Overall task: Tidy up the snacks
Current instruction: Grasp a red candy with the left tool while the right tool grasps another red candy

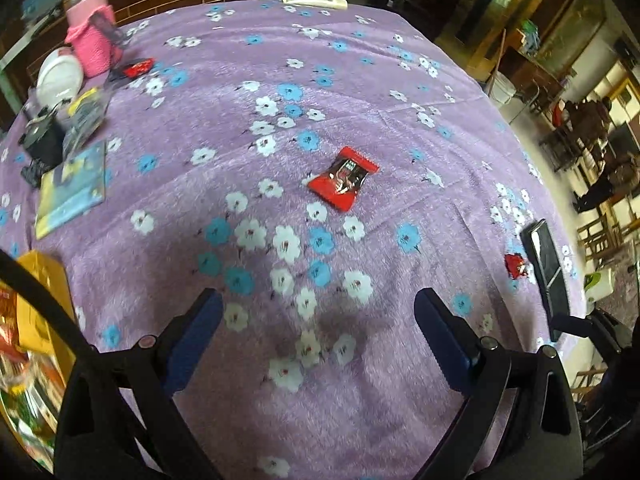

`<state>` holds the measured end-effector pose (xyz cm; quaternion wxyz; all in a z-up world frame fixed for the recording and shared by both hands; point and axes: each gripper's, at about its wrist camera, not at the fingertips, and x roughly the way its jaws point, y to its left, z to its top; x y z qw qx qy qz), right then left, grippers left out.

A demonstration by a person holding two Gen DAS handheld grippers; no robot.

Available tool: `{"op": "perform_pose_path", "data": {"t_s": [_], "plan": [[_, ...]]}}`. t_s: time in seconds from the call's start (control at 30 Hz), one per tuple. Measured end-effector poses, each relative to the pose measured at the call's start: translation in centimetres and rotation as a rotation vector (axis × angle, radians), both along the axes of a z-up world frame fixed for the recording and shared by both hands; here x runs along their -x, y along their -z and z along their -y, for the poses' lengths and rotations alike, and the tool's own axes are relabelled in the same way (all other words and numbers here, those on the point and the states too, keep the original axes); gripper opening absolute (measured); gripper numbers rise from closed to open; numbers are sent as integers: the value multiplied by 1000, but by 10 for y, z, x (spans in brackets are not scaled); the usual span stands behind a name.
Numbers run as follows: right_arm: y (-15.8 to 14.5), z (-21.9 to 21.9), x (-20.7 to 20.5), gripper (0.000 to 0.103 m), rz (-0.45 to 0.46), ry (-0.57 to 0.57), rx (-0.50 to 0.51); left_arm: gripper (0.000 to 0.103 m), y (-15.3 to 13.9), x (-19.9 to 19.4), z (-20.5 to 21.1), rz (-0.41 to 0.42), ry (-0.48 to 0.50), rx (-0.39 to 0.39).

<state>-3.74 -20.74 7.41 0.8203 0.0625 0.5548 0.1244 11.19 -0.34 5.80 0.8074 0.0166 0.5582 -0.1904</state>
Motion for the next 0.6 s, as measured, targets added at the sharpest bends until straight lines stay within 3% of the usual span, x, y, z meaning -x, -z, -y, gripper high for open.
{"op": "perform_pose_path", "data": {"t_s": [0.37, 0.47, 0.6], "plan": [[-9, 42, -6, 100, 59, -75, -1, 94, 11, -40, 36, 33, 100, -82], [-6, 53, -4, 92, 50, -85, -8, 84, 21, -56, 57, 43, 158, -134], [0, 68, -3, 85, 30, -81, -1, 81, 33, -74, 74, 43, 172, -156]]}}
